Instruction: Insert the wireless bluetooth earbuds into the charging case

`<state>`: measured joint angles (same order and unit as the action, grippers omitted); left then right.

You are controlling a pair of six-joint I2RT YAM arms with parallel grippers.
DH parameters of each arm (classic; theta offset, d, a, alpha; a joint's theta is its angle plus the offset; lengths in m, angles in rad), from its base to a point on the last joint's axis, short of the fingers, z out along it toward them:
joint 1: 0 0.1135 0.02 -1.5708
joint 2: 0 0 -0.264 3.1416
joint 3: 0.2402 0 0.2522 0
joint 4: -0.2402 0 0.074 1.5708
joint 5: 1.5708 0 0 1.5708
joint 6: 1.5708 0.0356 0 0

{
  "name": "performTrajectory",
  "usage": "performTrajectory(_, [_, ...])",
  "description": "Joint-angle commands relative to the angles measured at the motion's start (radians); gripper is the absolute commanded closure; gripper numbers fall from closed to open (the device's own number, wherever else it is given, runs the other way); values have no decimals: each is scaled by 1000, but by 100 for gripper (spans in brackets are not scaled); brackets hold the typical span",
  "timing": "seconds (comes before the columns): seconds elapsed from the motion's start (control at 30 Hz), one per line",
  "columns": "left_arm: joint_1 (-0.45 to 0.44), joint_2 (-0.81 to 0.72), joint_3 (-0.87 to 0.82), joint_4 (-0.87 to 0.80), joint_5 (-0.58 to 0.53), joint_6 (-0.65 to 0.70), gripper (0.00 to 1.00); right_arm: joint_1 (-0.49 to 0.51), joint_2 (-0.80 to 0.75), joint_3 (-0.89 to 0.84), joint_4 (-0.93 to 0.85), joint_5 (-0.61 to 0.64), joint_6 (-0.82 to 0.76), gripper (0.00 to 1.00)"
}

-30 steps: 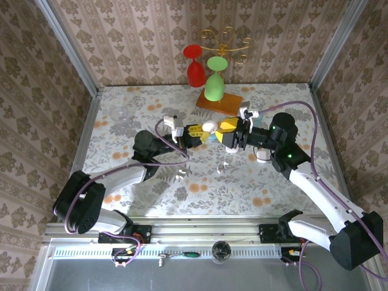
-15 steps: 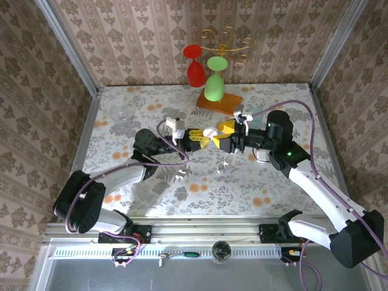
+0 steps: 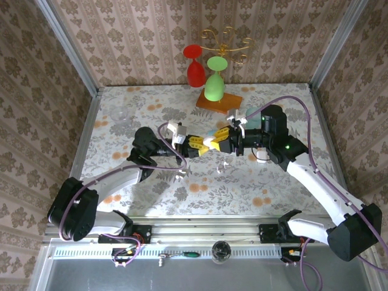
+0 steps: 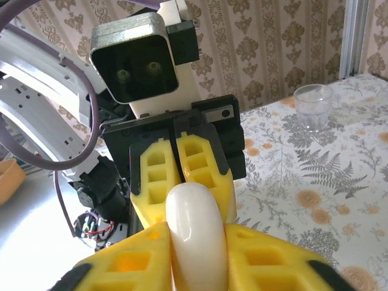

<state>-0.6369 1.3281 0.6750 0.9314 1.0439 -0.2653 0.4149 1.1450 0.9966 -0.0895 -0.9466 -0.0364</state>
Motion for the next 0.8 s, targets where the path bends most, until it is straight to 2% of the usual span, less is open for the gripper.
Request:
performTrajectory(0.0, [-5,-9,34,-26,4,27,100,21,-1,15,-8,-55,-13,91])
performTrajectory(0.1, [-9,-6,35,0,-11,2,97,24,-13,-1,11,-47,-12,93])
performTrajectory(0.13, [-10,-4,34,13,-17,-9,92,26,-18,-8,24,-42,-8,93])
performTrajectory(0.17, [-10,-2,32,31,-26,-23,80,26,-25,-17,45,-37,-1,93])
performTrajectory(0.27, [-13,3,25,74,-52,-63,71,28,-40,-51,129,-9,41,92])
performTrajectory(0.43, [-22,5,15,102,-63,-66,69,28,-50,-84,229,11,93,91])
performTrajectory(0.53, [-23,8,18,110,-70,-70,68,30,-46,-89,232,18,92,91])
performTrajectory(0.67, [-23,17,26,112,-66,-83,73,30,-53,-103,261,32,102,91])
performTrajectory(0.77, [-23,23,26,112,-67,-84,69,30,-65,-115,275,45,103,91])
